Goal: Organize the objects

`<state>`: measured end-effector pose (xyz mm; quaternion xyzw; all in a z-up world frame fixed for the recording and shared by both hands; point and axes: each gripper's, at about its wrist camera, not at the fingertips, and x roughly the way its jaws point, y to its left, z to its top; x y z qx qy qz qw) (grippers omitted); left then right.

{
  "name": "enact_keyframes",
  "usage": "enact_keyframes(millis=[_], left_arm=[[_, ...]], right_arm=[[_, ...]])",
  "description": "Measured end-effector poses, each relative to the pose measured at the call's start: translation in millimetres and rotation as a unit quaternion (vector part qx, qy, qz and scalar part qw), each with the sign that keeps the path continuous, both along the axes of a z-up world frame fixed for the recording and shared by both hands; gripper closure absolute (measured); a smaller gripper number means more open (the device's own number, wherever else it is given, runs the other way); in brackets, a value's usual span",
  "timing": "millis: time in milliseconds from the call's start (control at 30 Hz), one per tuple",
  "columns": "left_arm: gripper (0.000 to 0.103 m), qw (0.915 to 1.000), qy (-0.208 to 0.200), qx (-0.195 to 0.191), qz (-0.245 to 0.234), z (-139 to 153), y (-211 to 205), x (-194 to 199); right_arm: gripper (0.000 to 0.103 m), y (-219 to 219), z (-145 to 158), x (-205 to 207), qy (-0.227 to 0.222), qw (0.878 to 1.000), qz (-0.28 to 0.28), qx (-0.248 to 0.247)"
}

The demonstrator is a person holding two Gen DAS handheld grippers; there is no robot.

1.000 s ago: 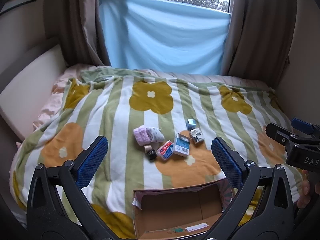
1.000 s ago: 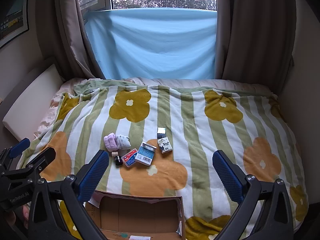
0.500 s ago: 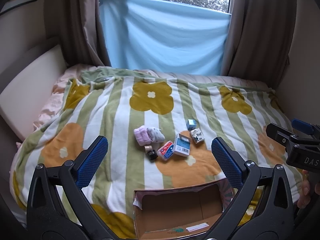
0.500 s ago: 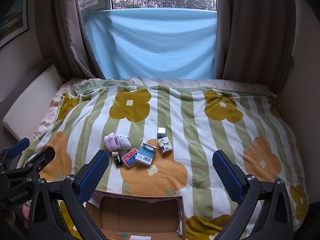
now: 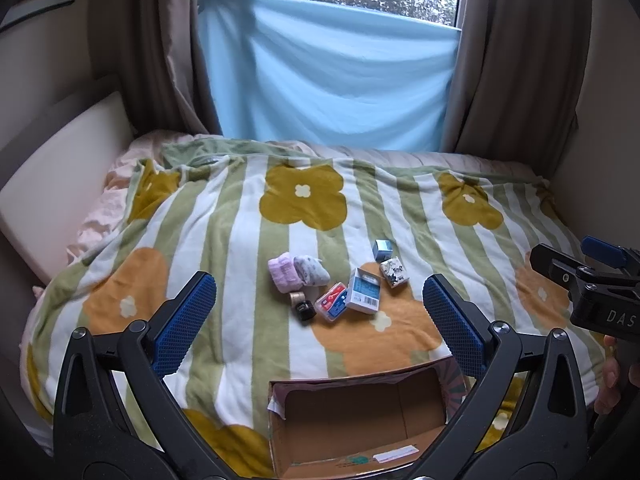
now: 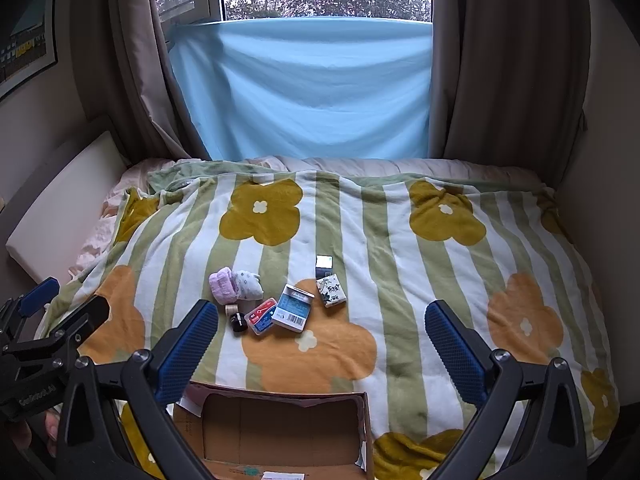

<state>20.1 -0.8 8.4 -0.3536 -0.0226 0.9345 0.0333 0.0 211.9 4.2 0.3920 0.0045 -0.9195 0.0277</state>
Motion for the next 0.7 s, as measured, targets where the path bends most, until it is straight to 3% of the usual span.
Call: enact_keyframes(millis=[400, 700], left_arm=[[0.000, 1.0000, 0.000, 0.005, 0.001, 3, -2, 0], [0.000, 0.9997, -0.023, 0.011, 0.007, -5, -15, -13]], right_arm=[[0.000, 0, 1, -1, -0.001, 1.000, 0.001, 0.000], [0.000, 3, -6, -14, -0.018, 1.000, -0.006, -0.001]])
